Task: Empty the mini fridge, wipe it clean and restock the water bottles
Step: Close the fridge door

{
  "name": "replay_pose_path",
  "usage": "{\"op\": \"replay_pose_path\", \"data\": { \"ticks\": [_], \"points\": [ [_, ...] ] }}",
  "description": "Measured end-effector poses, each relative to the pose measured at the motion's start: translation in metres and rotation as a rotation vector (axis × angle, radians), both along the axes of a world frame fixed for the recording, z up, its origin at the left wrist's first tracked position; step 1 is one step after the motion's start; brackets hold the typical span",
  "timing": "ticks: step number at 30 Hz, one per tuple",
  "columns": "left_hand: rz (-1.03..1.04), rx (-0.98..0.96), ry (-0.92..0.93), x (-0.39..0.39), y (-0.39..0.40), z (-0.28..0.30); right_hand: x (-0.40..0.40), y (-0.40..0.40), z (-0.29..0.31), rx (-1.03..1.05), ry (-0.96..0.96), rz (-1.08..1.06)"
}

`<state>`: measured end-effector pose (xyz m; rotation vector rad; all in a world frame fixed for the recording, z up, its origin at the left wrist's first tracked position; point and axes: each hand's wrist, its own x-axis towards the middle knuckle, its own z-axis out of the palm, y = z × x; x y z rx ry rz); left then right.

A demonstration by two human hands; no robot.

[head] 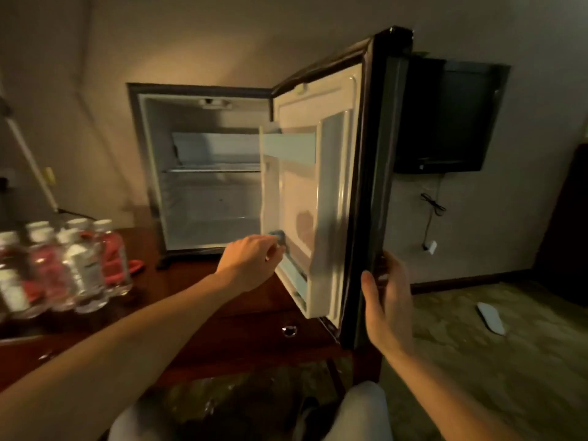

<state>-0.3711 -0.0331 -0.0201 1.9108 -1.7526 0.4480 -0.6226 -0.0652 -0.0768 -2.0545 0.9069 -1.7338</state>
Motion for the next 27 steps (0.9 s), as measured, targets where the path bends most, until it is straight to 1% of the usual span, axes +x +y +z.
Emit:
{"op": "replay_pose_path", "data": {
  "ticks": [7, 12, 16, 19, 23, 27],
  "points": [
    [0.231, -0.048, 0.043, 0.102, 0.075, -0.007, 0.105, 0.051, -0.003, -0.167, 0.053, 0.107],
    [0.347, -0.102, 0.123, 0.159, 0.123, -0.018, 0.179, 0.066, -0.012, -0.208, 0.174, 0.211],
    [0.412, -0.185, 0.14, 0.192, 0.152, -0.03, 0.232, 0.065, -0.013, -0.23, 0.299, 0.252],
    [0.41, -0.183, 0.163, 0.21, 0.158, -0.041, 0.268, 0.054, -0.013, -0.2, 0.422, 0.227],
    [0.313, -0.101, 0.18, 0.219, 0.145, -0.05, 0.31, 0.027, -0.013, -0.158, 0.629, 0.203],
    [0.224, -0.005, 0.17, 0.219, 0.112, -0.053, 0.35, 0.0, -0.003, -0.17, 0.721, 0.161]
  ]
}}
